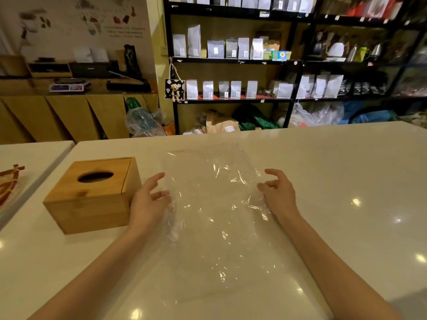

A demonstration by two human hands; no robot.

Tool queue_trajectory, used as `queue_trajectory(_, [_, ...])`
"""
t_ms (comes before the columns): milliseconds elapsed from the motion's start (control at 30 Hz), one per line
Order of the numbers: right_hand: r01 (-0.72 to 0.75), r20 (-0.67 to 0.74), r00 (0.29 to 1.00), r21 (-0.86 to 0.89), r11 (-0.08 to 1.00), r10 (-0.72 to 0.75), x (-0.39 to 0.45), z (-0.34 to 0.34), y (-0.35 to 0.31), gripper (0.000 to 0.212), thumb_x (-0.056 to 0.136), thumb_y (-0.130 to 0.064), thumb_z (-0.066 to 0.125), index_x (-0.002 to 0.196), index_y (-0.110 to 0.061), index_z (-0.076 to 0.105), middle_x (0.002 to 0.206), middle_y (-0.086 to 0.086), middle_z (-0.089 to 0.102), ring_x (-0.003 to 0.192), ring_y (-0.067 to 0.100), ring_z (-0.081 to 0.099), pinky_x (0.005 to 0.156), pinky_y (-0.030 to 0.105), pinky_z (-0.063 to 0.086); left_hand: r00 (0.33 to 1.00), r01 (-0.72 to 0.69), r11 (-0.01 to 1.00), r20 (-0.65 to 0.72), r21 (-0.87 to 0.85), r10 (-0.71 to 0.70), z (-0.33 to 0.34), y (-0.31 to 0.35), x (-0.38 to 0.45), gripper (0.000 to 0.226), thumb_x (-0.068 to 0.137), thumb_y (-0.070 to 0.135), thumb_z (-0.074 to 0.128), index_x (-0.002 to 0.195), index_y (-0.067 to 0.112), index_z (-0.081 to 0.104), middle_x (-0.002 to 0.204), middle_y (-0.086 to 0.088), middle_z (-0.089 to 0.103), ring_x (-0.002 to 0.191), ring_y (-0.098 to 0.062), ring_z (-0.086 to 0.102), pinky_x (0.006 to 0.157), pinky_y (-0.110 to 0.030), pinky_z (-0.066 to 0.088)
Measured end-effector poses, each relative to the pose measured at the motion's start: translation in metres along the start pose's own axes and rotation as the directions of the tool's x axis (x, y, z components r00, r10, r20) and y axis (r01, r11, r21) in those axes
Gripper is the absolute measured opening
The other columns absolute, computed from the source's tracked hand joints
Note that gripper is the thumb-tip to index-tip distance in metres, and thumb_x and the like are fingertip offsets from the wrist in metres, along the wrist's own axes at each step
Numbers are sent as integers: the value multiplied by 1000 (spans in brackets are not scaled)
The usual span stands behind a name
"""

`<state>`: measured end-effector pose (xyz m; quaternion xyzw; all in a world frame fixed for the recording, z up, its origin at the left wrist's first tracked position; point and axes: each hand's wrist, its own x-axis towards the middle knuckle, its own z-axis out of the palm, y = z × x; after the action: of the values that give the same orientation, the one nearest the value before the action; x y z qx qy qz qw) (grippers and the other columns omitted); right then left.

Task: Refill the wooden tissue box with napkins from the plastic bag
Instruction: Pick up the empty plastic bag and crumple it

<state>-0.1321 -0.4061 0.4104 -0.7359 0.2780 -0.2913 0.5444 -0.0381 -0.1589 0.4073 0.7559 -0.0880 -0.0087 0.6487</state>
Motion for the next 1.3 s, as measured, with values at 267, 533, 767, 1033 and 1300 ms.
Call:
queue_trajectory(267, [-235,34,970,376,896,240,14,-20,-1,26,74,4,60,86,-15,73,60,3,63,38,8,44,34,16,31,989,-46,989,145,137,25,3,0,-3,27,86,1,51,86,17,73,76,-1,70,62,-9,60,57,-19,46])
queue_trajectory(533, [-174,149,981,365,915,127,12,-38,-31,22,77,-1,62,84,-17,75,63,-7,66,54,6,55,53,19,45,983,-18,995,179,-103,36,-18,61,6,35,81,5,61,114,17,58,100,5,64,85,-11,65,63,-19,49])
queue_trajectory(767, [162,102,977,203,966,-186,9,-52,-79,40,71,1,73,103,-22,69,82,-3,70,69,-4,66,61,6,49,949,-191,981,262,32,176,-44,101,21,38,74,14,67,110,27,61,94,10,70,86,-3,65,68,-17,46])
queue_trajectory(1033, [447,65,894,-129,885,-442,10,-58,-100,25,71,-8,76,93,-20,72,72,-6,66,67,2,59,65,5,45,939,-323,936,171,140,299,-40,109,25,33,73,16,70,105,22,66,82,9,69,83,-3,62,67,-14,40])
queue_trajectory(1300, [449,92,889,-359,818,-448,18,-65,-108,4,74,-18,75,75,-21,73,92,2,64,92,12,51,80,29,38,872,-478,810,76,340,483,-44,122,32,12,71,24,72,73,34,67,77,11,61,77,-8,55,66,-25,41])
